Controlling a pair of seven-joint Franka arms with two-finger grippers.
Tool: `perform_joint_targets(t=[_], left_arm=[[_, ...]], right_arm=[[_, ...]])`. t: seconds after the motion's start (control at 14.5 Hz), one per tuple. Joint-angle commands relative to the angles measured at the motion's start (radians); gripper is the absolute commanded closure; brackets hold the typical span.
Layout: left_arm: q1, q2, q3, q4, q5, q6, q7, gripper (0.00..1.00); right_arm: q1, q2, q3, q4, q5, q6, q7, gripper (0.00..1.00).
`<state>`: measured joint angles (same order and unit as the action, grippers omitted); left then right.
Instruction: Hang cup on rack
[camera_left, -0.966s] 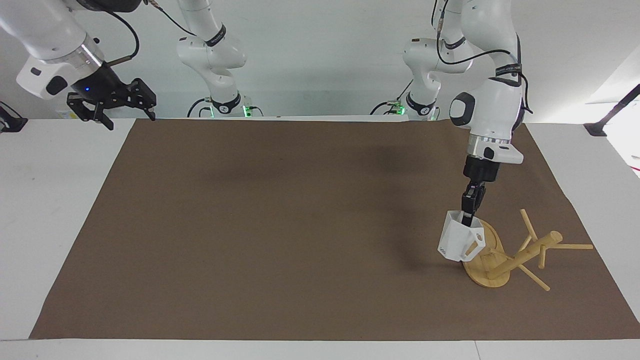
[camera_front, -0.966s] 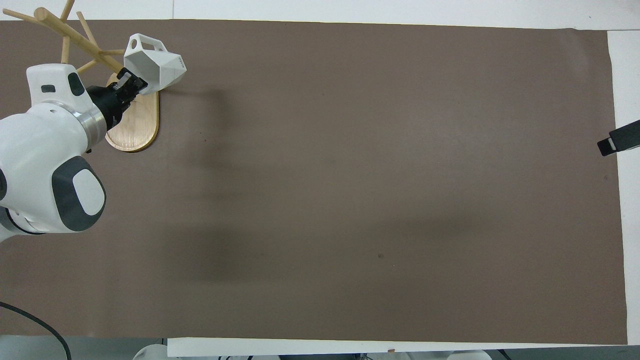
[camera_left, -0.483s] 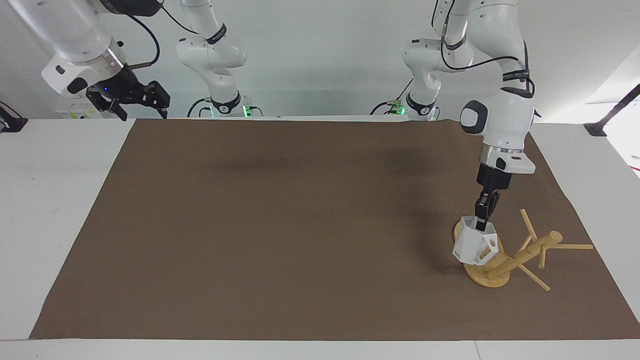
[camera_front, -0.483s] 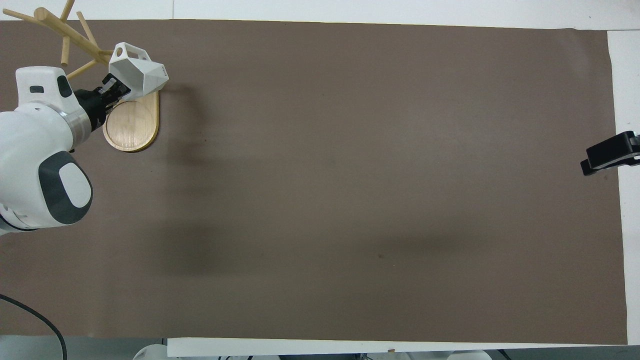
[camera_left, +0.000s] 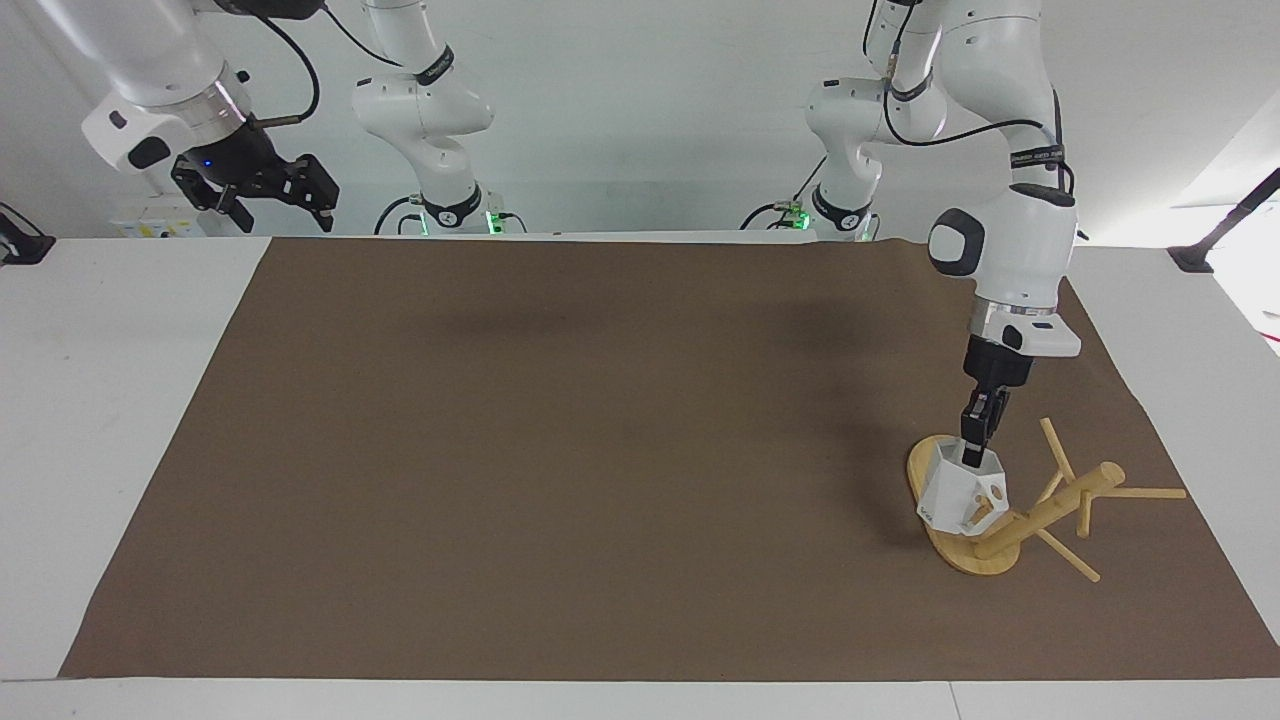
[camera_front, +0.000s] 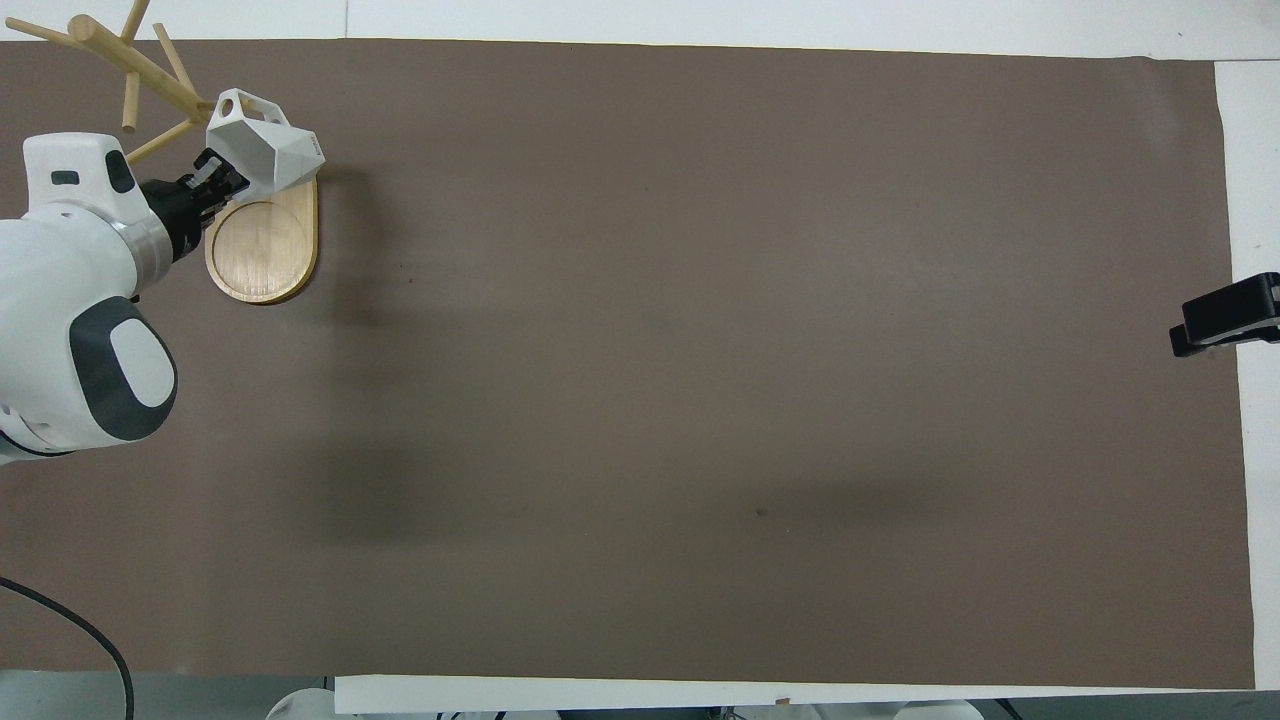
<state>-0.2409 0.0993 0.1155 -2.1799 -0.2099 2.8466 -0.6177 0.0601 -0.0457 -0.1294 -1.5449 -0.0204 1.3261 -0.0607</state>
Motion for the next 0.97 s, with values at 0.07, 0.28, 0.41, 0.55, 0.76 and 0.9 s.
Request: perform_joint_targets(t=[0.07, 0.28, 0.41, 0.55, 0.76, 0.9], left_arm=[[0.031, -0.009, 0.001, 0.101, -0.019, -0.235, 0.088, 0.17], [0.072, -0.067, 0.009, 0.159, 0.000, -0.468, 0.150, 0.04], [0.072, -0.095, 0.032, 0.236, 0.097, -0.655, 0.176, 0.01], [0.084, -0.095, 0.039, 0.363, 0.194, -0.899, 0.214, 0.01], [0.084, -0.089, 0.039, 0.489, 0.221, -1.126, 0.350, 0.01], [0.084, -0.092, 0.039, 0.532, 0.219, -1.219, 0.451, 0.01]], right_arm=[[0.007, -0.008, -0.004, -0.029, -0.006, 0.021, 0.010, 0.00], [0.010, -0.008, -0.004, -0.029, -0.004, 0.021, 0.010, 0.00], [0.014, -0.008, -0.004, -0.029, -0.004, 0.021, 0.010, 0.00], [0.012, -0.008, -0.004, -0.029, -0.004, 0.021, 0.010, 0.00], [0.003, -0.008, -0.006, -0.027, -0.004, 0.021, 0.009, 0.00], [-0.005, -0.006, -0.006, -0.024, -0.004, 0.022, 0.002, 0.00]])
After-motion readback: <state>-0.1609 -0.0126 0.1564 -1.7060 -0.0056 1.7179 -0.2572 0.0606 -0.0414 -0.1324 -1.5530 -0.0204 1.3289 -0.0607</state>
